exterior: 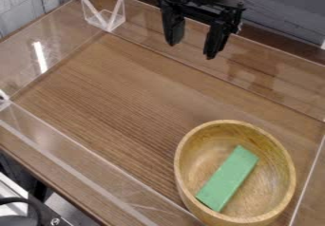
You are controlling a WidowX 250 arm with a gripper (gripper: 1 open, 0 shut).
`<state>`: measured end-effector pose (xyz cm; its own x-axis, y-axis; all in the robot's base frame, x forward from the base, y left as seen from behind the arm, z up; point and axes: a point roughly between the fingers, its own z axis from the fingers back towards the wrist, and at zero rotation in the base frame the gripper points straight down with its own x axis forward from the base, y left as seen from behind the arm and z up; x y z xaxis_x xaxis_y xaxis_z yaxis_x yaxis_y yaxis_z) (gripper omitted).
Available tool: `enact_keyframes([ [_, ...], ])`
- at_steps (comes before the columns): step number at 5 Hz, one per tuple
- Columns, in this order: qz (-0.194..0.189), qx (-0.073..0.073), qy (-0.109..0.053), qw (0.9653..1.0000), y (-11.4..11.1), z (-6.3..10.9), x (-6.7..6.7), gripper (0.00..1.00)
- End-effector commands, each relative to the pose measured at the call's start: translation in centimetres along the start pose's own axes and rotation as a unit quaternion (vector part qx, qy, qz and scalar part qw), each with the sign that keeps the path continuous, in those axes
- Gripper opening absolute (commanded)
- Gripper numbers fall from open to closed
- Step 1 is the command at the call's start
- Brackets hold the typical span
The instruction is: Remove the green block from inside the brown bowl and put it on the table
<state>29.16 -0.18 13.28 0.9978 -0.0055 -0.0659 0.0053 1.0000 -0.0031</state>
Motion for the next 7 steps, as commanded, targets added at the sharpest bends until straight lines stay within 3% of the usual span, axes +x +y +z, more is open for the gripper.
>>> enact_keyframes([
  [1,-0.03,-0.003,0.014,0.9994,-1.9,-1.2,-1.8,1.0],
  [2,-0.065,-0.005,0.035,0.9973,-4.6,-3.1,-4.5,1.0],
  [4,-0.102,-0.004,0.008,0.9948,-10.3,-5.2,-8.0,1.0],
  [5,-0.1,-0.006,-0.008,0.995,-10.1,-5.0,-8.2,1.0],
  [7,-0.108,-0.016,-0.022,0.9938,-9.6,-5.7,-7.8,1.0],
])
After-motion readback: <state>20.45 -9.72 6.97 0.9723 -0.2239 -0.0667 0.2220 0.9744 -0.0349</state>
